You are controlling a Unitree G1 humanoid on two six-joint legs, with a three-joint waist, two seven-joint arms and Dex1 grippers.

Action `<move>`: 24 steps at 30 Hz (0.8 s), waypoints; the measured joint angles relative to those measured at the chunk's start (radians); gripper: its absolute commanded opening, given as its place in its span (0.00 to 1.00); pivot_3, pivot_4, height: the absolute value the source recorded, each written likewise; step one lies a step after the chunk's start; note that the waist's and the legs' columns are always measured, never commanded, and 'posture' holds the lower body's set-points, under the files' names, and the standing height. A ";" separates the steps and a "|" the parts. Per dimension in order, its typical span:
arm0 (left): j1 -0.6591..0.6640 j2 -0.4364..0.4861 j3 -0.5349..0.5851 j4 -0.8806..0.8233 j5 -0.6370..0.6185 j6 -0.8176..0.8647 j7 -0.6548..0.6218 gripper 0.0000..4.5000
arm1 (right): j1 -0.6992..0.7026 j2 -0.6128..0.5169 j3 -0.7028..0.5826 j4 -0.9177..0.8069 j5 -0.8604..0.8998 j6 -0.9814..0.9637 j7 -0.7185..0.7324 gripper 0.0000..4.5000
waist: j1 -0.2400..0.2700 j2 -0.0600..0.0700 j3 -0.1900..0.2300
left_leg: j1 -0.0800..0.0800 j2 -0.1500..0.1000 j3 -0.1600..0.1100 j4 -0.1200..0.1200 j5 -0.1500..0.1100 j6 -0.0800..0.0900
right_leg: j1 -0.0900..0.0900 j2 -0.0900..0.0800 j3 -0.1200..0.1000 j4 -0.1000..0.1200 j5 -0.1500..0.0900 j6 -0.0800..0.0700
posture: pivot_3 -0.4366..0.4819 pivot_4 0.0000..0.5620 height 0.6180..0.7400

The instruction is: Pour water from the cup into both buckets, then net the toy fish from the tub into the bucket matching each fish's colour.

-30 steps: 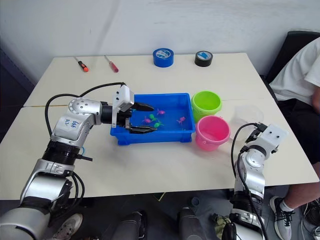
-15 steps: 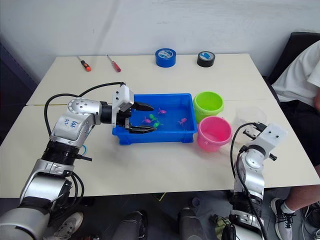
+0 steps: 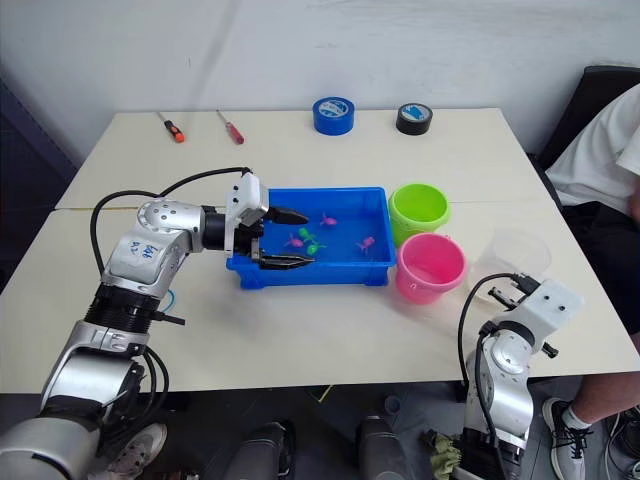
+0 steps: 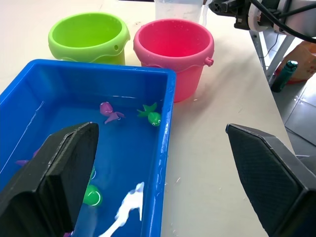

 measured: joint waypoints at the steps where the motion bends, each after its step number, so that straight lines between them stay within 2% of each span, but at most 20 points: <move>1: 0.000 -0.004 0.000 0.000 0.000 -0.001 0.000 1.00 | 0.000 0.000 0.000 0.000 0.000 0.005 -0.002 0.01 | 0.000 0.000 0.000 | 0.000 0.000 0.000 0.000 0.000 0.000 | 0.000 0.000 0.000 0.000 0.000 0.000 | 0.48 0.27 0.95; 12: 0.000 -0.006 0.000 0.000 0.000 -0.003 -0.001 1.00 | -0.052 -0.011 -0.007 0.066 -0.013 0.005 -0.009 0.01 | -0.001 0.000 0.000 | 0.000 0.000 0.000 0.000 0.000 0.000 | 0.000 0.000 0.000 0.000 0.000 0.000 | 0.48 0.27 0.95; 16: 0.000 -0.004 0.000 -0.002 0.000 -0.003 0.001 1.00 | -0.052 -0.013 -0.007 0.070 -0.014 0.005 -0.007 0.31 | -0.001 0.000 0.000 | 0.000 0.000 0.000 0.000 0.000 0.000 | 0.000 0.000 0.000 0.000 0.000 0.000 | 0.48 0.27 0.95; 21: 0.009 -0.003 0.000 -0.010 0.000 -0.002 0.006 1.00 | -0.049 -0.013 -0.010 0.070 -0.013 0.006 -0.008 0.90 | -0.002 0.000 0.000 | 0.000 0.000 0.000 0.000 0.000 0.000 | 0.000 0.000 0.000 0.000 0.000 0.000 | 0.48 0.27 0.95; 22: 0.010 -0.003 0.000 -0.010 0.000 -0.002 0.007 1.00 | -0.049 -0.013 -0.012 0.070 -0.013 0.006 -0.010 0.99 | -0.002 0.000 0.000 | 0.000 0.000 0.000 0.000 0.000 0.000 | 0.000 0.000 0.000 0.000 0.000 0.000 | 0.48 0.27 0.95; 24: 0.011 -0.003 0.000 -0.010 0.000 -0.002 0.008 1.00 | -0.050 -0.013 -0.013 0.070 -0.013 0.006 -0.012 0.99 | -0.003 0.000 0.000 | 0.000 0.000 0.000 0.000 0.000 0.000 | 0.000 0.000 0.000 0.000 0.000 0.000 | 0.48 0.27 0.95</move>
